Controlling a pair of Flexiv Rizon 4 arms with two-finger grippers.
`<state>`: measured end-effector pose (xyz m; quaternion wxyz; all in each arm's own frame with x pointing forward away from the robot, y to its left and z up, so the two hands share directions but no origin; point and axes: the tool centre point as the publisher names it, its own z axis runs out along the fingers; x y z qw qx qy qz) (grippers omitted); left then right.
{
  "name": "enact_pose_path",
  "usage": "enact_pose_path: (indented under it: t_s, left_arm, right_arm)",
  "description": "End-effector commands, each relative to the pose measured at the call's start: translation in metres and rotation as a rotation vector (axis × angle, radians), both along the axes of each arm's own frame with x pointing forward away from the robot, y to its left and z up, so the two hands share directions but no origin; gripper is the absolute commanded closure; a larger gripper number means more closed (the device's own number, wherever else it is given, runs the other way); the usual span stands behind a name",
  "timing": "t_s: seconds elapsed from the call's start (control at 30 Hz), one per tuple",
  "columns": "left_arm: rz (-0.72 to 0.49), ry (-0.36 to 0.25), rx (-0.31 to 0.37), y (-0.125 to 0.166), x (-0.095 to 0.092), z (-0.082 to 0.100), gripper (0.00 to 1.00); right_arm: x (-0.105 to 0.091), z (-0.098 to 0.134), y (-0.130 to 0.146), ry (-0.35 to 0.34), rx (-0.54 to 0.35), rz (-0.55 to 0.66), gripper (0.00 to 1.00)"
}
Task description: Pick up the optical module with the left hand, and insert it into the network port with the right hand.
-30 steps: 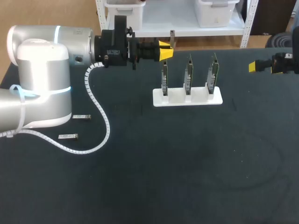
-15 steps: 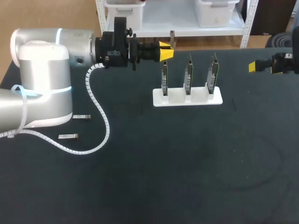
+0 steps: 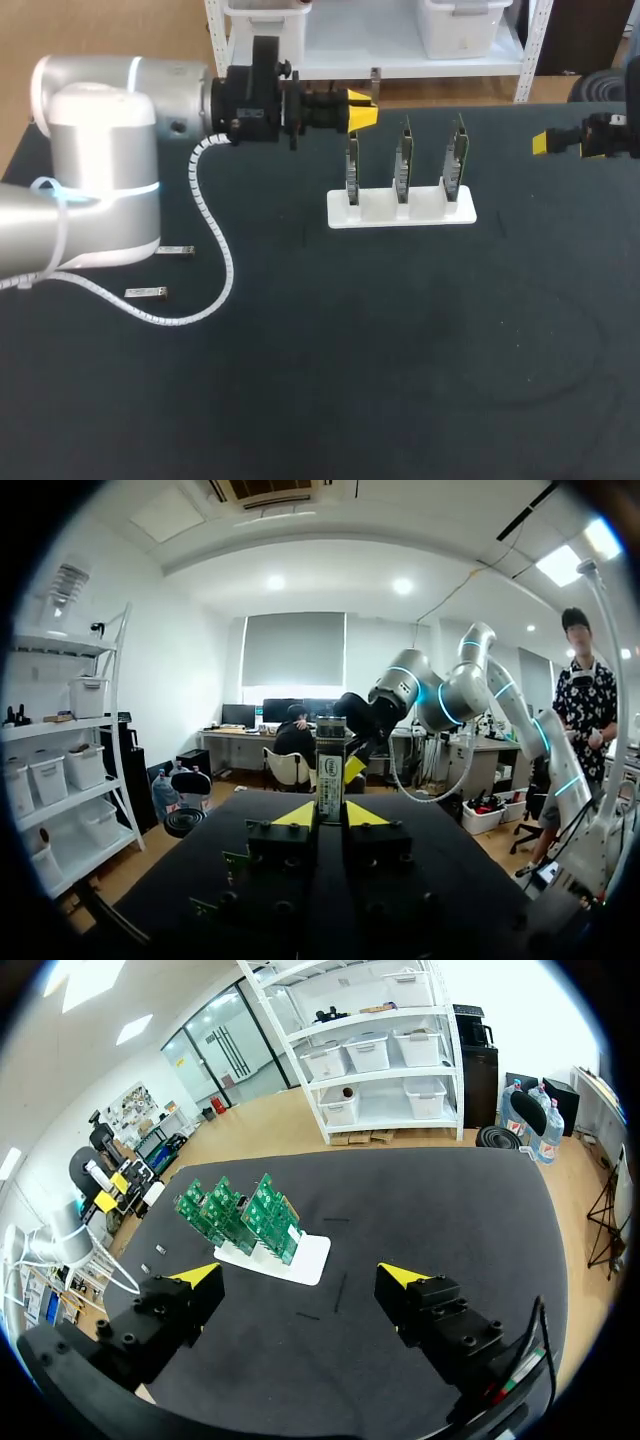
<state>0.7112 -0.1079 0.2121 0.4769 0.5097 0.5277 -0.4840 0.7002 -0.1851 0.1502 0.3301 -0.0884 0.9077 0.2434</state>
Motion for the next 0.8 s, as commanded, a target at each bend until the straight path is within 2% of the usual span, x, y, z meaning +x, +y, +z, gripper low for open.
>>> enact_pose_path:
  t_s: [0.03,0.4,0.63,0.8]
  left_arm:
    - [-0.015,0.019,0.006,-0.003,0.013,-0.004,1.00]
    - [0.010,0.032,0.012,-0.001,0.030,-0.008,1.00]
    - [0.020,0.019,0.024,0.009,0.036,-0.013,1.00]
    - [0.032,0.034,0.029,0.012,0.038,-0.020,1.00]
  right_arm:
    - [0.000,0.000,0.000,-0.001,0.000,0.000,0.00]
    - [0.000,0.000,0.000,-0.001,0.000,0.000,0.00]
    - [0.000,0.000,0.000,-0.001,0.000,0.000,0.00]
    - [0.000,0.000,0.000,-0.001,0.000,0.000,0.00]
